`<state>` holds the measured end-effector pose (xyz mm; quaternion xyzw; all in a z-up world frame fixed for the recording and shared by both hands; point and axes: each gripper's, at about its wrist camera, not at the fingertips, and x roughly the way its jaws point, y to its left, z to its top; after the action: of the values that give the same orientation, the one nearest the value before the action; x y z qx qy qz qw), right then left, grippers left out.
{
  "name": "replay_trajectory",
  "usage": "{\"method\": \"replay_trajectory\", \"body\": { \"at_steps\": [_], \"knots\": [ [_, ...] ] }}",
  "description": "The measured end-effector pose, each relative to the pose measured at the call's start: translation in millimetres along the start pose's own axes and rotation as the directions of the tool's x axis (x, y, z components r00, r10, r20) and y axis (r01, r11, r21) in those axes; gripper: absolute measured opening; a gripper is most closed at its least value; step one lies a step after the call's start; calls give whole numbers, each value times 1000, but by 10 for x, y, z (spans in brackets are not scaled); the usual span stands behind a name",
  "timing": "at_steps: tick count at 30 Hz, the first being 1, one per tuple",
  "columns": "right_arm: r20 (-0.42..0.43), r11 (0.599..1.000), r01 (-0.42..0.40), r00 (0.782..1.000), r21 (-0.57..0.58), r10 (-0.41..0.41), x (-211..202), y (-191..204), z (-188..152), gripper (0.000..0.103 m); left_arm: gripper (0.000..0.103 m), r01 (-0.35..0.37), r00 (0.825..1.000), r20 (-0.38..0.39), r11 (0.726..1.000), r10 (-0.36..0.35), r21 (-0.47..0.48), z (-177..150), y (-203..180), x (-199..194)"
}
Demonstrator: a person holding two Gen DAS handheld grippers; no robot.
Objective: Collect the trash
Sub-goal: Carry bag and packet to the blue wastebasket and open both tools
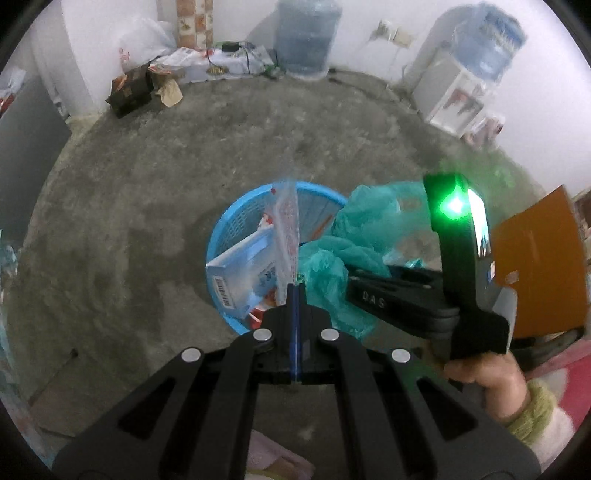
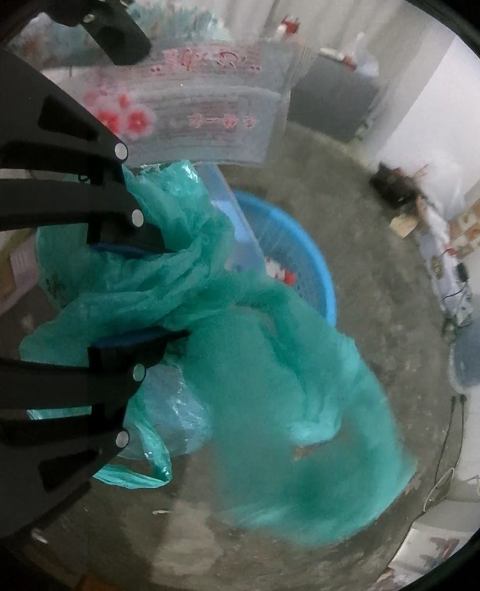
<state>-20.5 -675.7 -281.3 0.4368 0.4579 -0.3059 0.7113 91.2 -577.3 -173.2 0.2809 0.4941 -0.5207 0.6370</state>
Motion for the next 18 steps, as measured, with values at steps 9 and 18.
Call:
{"method": "replay_trajectory", "body": {
  "at_steps": [9,18],
  "knots": [
    [20,999,-39,999,16,38,44,-216,68,72,13,142,988,-47,988,-145,-58,22,84,355],
    [97,978,-171,982,120,160,-175,-409,68,75,44,264,963,98,952,-252,-153,98,180,-40]
  ]
}}
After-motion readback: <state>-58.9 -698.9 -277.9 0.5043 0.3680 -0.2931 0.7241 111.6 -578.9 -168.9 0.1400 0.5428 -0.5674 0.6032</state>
